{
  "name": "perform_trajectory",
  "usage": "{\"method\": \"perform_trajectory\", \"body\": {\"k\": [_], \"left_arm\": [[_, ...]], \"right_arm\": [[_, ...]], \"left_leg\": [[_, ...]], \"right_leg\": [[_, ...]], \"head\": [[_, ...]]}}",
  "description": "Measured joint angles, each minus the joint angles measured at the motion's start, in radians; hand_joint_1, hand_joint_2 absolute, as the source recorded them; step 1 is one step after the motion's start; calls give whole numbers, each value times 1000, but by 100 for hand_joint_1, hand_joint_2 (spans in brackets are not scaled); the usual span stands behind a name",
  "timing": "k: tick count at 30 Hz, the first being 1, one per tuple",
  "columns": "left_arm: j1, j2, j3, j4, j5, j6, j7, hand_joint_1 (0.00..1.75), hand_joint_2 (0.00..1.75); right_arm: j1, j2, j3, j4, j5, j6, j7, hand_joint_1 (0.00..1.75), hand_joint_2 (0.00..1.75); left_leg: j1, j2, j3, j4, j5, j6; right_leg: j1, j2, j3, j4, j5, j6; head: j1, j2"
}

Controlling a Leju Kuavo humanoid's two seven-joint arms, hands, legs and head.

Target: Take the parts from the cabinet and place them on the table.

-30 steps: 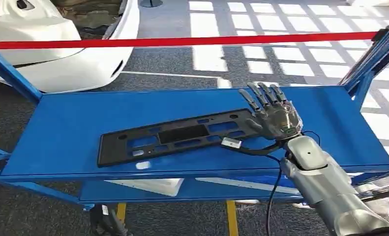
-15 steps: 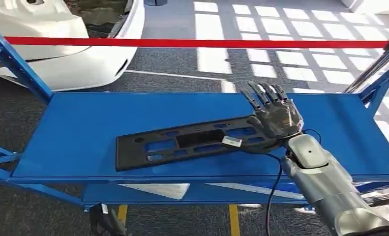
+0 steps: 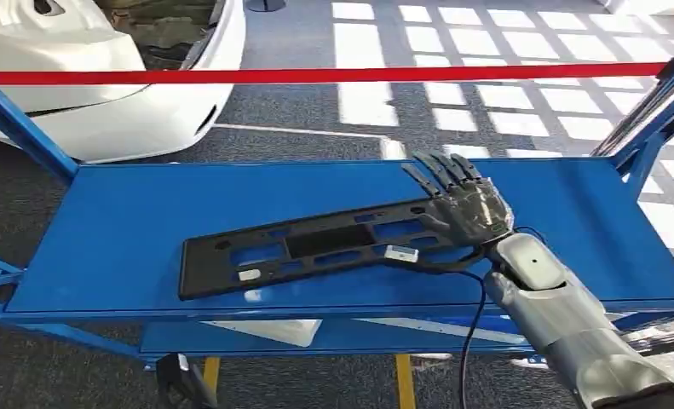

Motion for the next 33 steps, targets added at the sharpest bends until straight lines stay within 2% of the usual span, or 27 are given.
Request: {"method": "perform_trajectory", "body": {"k": [4, 10, 12, 24, 33], "left_arm": [[1, 0, 0, 0, 0, 0, 0, 0, 0], [2, 1, 0, 0, 0, 5, 0, 0, 0], [4, 2, 0, 0, 0, 10, 0, 0, 0], [15, 10, 0, 0, 0, 13, -1, 0, 0], [15, 10, 0, 0, 0, 13, -1, 0, 0]], "right_arm": [[-1, -5, 42, -1, -25, 33, 3, 0, 175], [-10, -25, 117, 0, -98, 170, -50, 0, 175], [-13, -36, 149, 0, -101, 196, -55, 0, 175], [-16, -81, 254, -12, -126, 248, -69, 0, 175], [-16, -88, 271, -20, -132, 248, -69, 0, 175]], "left_leg": [[0, 0, 0, 0, 2, -2], [-2, 0, 2, 0, 2, -2], [-3, 0, 2, 0, 2, -2], [-4, 0, 4, 0, 1, -2], [-4, 0, 7, 0, 1, -2]], "right_leg": [[0, -1, 1, 1, 1, -1], [-1, -1, 3, 0, 1, -2], [-1, 0, 3, 0, 1, -2], [-3, -1, 5, 0, 1, -2], [-3, 0, 7, 0, 1, -2]], "head": [[0, 0], [0, 0], [0, 0], [0, 0], [0, 0]]}}
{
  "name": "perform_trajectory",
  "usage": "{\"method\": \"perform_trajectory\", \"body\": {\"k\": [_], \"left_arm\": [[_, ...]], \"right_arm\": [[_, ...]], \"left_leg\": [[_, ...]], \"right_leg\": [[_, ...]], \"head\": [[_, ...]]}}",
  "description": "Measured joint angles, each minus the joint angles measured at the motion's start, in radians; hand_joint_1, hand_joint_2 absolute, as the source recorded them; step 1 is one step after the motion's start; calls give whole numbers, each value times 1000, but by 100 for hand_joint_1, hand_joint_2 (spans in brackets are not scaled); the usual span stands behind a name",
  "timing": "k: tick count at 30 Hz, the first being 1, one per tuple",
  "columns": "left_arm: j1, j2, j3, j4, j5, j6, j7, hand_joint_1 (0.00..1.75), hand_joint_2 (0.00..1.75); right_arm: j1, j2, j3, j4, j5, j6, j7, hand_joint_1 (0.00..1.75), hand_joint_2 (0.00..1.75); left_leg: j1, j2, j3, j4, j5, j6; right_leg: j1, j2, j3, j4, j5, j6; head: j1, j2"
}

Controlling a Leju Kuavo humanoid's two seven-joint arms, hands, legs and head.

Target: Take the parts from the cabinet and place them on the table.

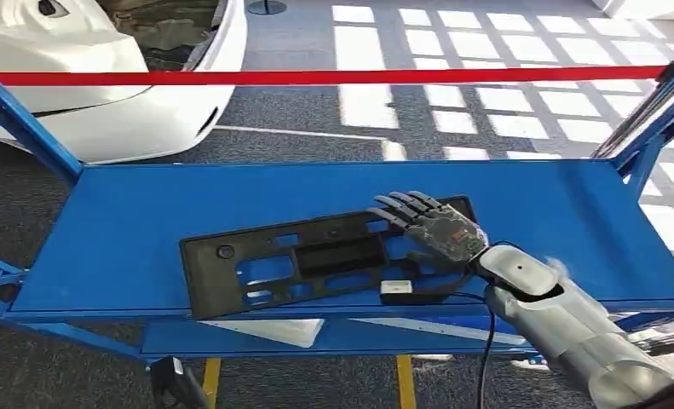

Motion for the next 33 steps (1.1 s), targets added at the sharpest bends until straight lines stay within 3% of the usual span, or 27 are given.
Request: {"method": "perform_trajectory", "body": {"k": [10, 22, 33], "left_arm": [[0, 0, 0, 0, 0, 0, 0, 0, 0], [2, 0, 0, 0, 0, 2, 2, 0, 0], [3, 0, 0, 0, 0, 5, 4, 0, 0]], "right_arm": [[0, -3, 9, -3, -5, -3, 0, 0, 175], [20, -33, 6, -103, -43, -90, 69, 0, 175], [56, -41, 10, -295, -41, -37, 93, 0, 175]], "left_leg": [[0, 0, 2, 0, 0, 0], [0, 0, 1, 0, 0, 0], [0, 0, 1, 0, 0, 0]], "right_leg": [[0, 0, 2, 0, 0, 0], [-1, 0, 1, 0, 0, 0], [-1, 0, 1, 0, 0, 0]], "head": [[0, 0], [0, 0], [0, 0]]}}
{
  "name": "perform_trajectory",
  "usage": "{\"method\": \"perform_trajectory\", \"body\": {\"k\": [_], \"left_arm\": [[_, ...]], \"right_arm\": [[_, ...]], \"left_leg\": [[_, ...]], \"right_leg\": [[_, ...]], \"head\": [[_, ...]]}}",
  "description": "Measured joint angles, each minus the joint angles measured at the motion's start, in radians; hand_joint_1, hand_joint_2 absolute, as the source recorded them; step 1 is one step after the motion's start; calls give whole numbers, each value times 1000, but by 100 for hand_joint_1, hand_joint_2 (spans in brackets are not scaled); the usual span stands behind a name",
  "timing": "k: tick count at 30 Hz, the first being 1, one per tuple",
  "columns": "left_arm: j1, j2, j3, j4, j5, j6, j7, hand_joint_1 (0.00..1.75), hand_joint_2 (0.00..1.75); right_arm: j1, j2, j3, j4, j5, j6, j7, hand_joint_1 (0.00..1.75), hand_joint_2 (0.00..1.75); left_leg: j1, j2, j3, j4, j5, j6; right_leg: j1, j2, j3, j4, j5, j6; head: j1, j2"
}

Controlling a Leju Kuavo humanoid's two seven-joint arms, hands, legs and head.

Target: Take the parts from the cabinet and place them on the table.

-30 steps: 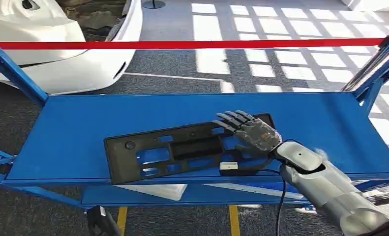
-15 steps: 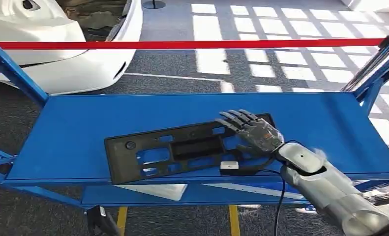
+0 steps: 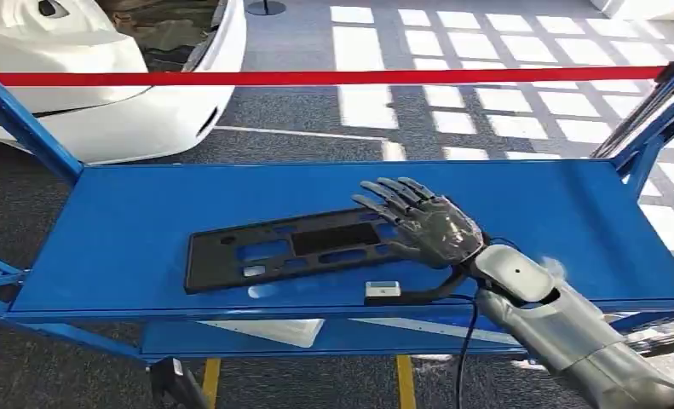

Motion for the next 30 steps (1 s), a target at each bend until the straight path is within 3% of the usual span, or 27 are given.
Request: {"method": "perform_trajectory", "body": {"k": [8, 17, 30], "left_arm": [[3, 0, 0, 0, 0, 4, 1, 0, 0], [4, 0, 0, 0, 0, 5, 0, 0, 0], [13, 2, 2, 0, 0, 16, -6, 0, 0]], "right_arm": [[24, 0, 18, -106, -3, 47, 12, 0, 175], [40, -1, 68, -100, -48, 117, -23, 0, 175], [70, -64, 103, -112, -75, 143, -36, 0, 175]], "left_leg": [[0, 0, 0, 0, 0, 0], [0, 0, 0, 0, 0, 0], [0, 0, 0, 0, 0, 0]], "right_leg": [[0, 0, 0, 0, 0, 0], [0, 0, 0, 0, 0, 0], [0, 0, 0, 0, 0, 0]], "head": [[0, 0], [0, 0], [0, 0]]}}
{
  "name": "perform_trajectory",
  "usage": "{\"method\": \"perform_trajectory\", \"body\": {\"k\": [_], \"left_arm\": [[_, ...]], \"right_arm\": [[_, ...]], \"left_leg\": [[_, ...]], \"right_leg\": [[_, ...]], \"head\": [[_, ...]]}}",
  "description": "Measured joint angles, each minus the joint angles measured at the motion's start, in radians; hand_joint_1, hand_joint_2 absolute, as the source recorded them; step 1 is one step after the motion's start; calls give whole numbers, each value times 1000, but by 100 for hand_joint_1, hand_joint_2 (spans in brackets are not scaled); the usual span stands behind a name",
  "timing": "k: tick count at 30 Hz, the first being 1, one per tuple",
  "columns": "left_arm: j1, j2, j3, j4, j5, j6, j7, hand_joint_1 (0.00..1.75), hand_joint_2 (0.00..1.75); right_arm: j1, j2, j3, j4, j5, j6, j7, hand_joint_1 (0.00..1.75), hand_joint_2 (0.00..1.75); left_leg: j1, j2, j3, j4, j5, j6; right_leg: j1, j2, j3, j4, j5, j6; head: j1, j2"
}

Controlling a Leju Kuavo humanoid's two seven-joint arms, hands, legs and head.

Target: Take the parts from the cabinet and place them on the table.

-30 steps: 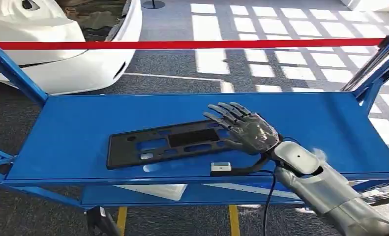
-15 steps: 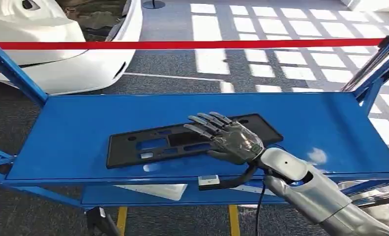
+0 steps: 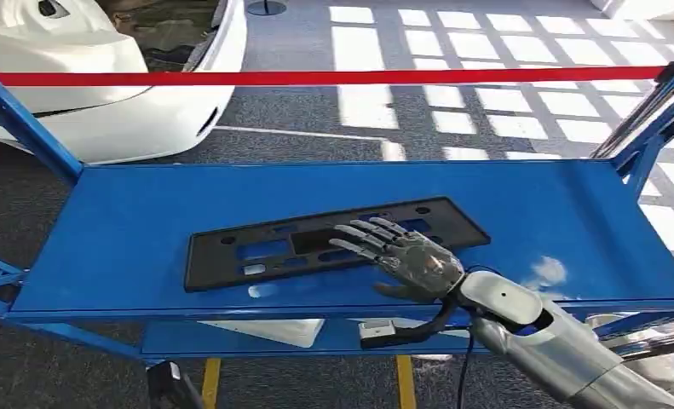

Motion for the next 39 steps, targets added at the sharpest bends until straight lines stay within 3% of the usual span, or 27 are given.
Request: {"method": "perform_trajectory", "body": {"k": [14, 28, 39], "left_arm": [[4, 1, 2, 0, 0, 5, -4, 0, 0], [3, 2, 1, 0, 0, 3, -3, 0, 0], [3, 4, 1, 0, 0, 0, 0, 0, 0]], "right_arm": [[20, -53, 1, -84, -3, 31, 18, 0, 175], [34, -61, 6, 13, -13, 49, 15, 0, 175], [30, -60, -17, 137, 15, -37, 23, 0, 175]], "left_leg": [[0, 0, 0, 0, 0, 0], [0, 0, 0, 0, 0, 0], [0, 0, 1, 0, 0, 0]], "right_leg": [[0, 0, 0, 0, 0, 0], [0, 0, 0, 0, 0, 0], [0, 0, 1, 0, 0, 0]], "head": [[0, 0], [0, 0], [0, 0]]}}
